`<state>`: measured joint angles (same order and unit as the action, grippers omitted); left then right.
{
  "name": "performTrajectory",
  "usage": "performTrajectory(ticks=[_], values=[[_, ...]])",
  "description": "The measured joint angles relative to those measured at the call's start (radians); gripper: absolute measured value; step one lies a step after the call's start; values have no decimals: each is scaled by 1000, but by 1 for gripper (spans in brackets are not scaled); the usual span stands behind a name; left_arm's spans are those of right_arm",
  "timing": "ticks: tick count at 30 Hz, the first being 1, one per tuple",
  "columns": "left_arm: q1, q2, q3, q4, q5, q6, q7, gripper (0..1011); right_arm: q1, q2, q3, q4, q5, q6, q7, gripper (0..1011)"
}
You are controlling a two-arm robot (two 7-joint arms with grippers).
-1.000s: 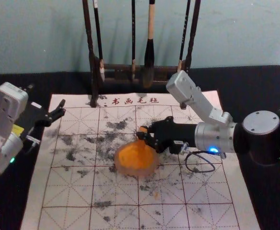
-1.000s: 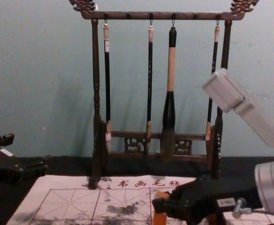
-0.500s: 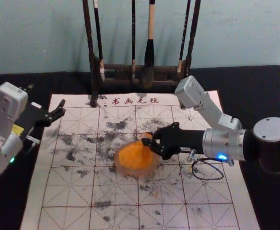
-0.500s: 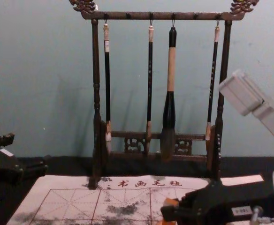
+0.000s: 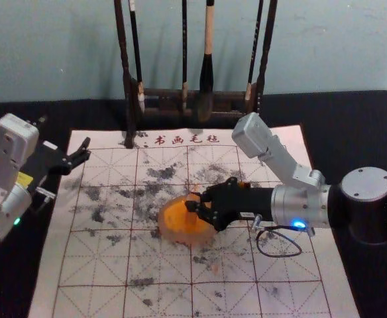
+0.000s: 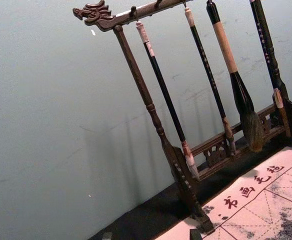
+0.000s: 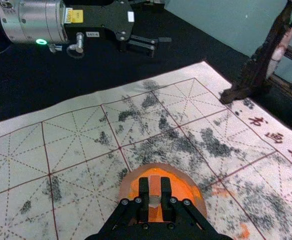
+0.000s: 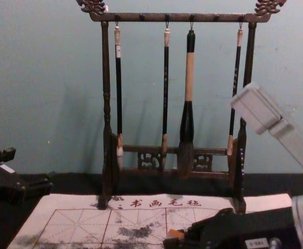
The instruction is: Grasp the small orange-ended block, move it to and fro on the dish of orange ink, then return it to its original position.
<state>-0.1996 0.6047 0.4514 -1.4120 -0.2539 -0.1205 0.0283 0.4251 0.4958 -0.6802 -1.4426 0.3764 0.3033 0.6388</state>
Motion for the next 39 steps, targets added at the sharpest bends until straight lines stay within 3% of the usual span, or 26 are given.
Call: performTrajectory(ticks=[25, 39], values=[[0, 0, 0, 0, 0, 0, 0, 1001, 71, -81, -30, 118, -17, -22, -7, 108], [0, 0, 0, 0, 0, 0, 0, 1001, 66, -70, -7, 117, -28, -16, -26, 108]])
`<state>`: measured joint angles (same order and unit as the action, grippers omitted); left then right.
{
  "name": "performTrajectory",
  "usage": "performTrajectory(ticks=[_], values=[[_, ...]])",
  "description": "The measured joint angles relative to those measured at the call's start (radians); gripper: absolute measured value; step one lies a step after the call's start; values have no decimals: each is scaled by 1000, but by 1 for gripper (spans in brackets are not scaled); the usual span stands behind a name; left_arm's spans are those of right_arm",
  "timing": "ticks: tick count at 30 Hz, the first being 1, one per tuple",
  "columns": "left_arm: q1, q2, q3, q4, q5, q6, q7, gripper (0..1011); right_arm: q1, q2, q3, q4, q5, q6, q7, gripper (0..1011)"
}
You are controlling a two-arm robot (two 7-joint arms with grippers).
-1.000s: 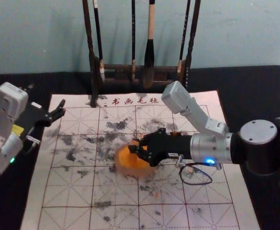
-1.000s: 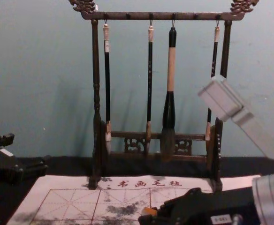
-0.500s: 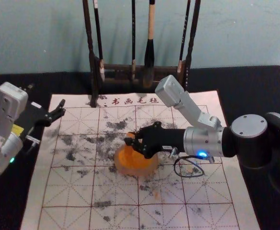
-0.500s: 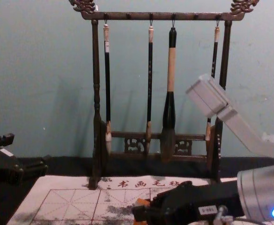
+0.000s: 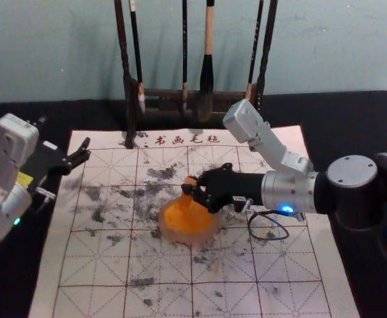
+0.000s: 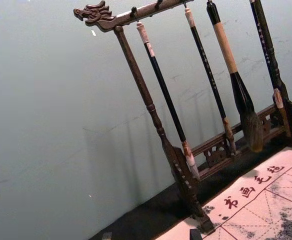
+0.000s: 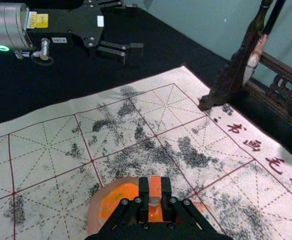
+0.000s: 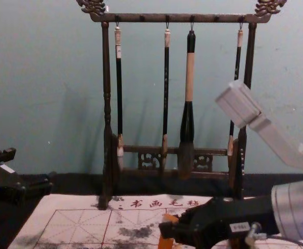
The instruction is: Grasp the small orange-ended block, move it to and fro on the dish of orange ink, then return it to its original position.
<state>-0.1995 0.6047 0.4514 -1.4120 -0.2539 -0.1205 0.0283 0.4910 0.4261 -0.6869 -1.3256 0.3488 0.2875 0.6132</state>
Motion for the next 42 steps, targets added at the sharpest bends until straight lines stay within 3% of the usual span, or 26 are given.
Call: performTrajectory(ticks=[15, 23, 32, 42], values=[[0, 0, 0, 0, 0, 0, 0, 1001, -22, 17, 26, -34, 5, 15, -12, 109], [0, 0, 0, 0, 0, 0, 0, 1001, -40, 36, 47, -91, 25, 23, -23, 108], [0, 0, 0, 0, 0, 0, 0, 1001, -95, 87, 109, -223, 73, 72, -80, 108], [0, 0, 0, 0, 0, 0, 0, 1001, -203, 168, 212, -382, 140, 151, -186, 108]])
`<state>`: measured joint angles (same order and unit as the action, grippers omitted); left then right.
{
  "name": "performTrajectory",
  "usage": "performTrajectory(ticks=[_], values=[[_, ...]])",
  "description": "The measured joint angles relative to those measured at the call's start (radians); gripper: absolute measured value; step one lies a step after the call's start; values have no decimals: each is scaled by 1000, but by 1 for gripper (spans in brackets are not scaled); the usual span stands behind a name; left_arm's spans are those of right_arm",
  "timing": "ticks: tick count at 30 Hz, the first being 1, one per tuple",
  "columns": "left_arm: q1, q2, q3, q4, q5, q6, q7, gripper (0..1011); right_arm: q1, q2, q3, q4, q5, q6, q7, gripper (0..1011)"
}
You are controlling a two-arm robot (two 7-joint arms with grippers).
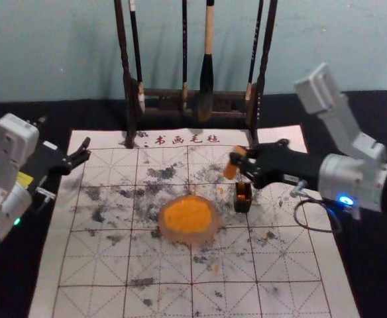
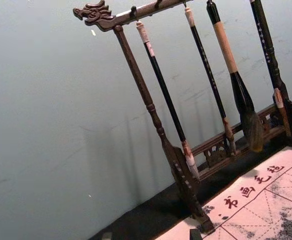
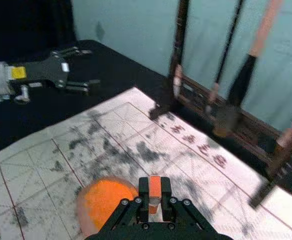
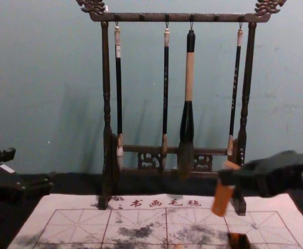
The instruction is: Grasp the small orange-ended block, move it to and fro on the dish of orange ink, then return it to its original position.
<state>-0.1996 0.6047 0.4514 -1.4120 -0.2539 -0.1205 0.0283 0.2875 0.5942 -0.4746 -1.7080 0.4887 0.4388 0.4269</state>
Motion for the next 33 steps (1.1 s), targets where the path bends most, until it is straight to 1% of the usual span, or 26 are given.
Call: performTrajectory(ticks=[2, 6, 10, 13, 21, 26, 33], values=[[0, 0, 0, 0, 0, 0, 0, 1001, -29, 15, 19, -26, 10, 15, -27, 109], [0, 0, 0, 0, 0, 0, 0, 1001, -71, 30, 43, -54, 20, 32, -61, 108], [0, 0, 0, 0, 0, 0, 0, 1001, -104, 34, 57, -69, 23, 40, -90, 108], [0, 0, 0, 0, 0, 0, 0, 1002, -119, 31, 60, -71, 23, 42, -104, 109], [0, 0, 0, 0, 0, 0, 0, 1001, -121, 13, 61, -55, 7, 46, -113, 108], [0, 0, 0, 0, 0, 0, 0, 1001, -110, -1, 56, -33, -6, 50, -112, 108], [0, 0, 0, 0, 0, 0, 0, 1001, -90, -27, 53, 3, -13, 54, -106, 108]])
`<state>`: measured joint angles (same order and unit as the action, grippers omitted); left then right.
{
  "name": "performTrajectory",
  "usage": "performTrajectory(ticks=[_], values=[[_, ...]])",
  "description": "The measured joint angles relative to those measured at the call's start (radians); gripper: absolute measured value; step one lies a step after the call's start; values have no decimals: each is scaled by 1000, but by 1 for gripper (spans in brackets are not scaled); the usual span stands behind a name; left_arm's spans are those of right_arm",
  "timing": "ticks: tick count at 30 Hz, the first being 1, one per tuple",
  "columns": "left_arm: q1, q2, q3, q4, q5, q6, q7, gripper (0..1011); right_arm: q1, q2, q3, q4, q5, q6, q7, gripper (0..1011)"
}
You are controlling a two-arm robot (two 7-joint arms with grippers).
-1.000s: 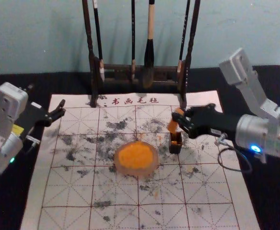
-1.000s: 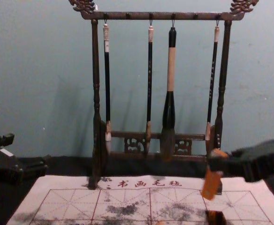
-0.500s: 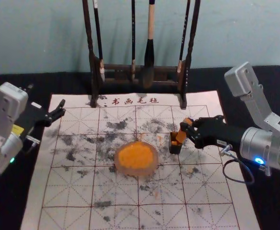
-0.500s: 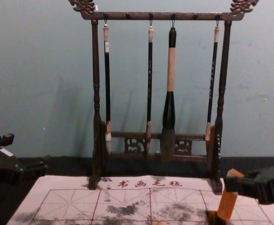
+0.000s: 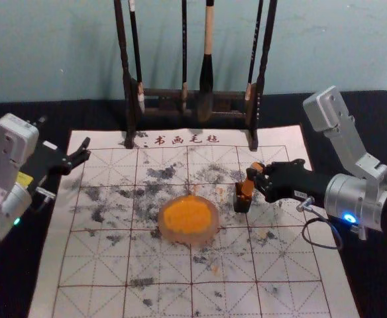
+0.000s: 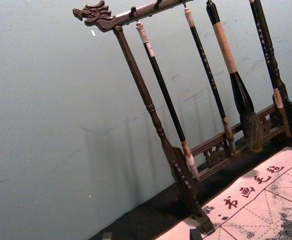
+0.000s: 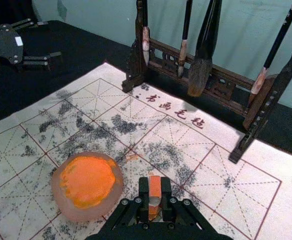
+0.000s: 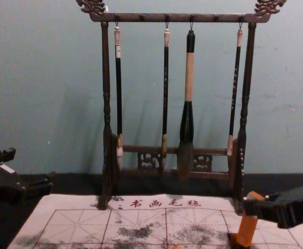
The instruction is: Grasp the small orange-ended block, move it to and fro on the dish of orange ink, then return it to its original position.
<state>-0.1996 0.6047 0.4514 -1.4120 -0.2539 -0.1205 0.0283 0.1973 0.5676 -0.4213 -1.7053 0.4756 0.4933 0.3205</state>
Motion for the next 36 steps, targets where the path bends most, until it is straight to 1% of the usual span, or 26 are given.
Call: performTrajectory(ticks=[10, 15, 21, 26, 36], values=[[0, 0, 0, 0, 0, 0, 0, 1001, 22, -22, -11, 35, -11, 2, 13, 109], [0, 0, 0, 0, 0, 0, 0, 1001, 29, -28, -17, 45, -20, 2, 15, 108], [0, 0, 0, 0, 0, 0, 0, 1001, 32, -32, -21, 52, -35, 0, 16, 108], [0, 0, 0, 0, 0, 0, 0, 1001, 33, -39, -27, 66, -59, -12, 15, 109], [0, 0, 0, 0, 0, 0, 0, 1001, 34, -65, -35, 103, -90, -20, 23, 108]])
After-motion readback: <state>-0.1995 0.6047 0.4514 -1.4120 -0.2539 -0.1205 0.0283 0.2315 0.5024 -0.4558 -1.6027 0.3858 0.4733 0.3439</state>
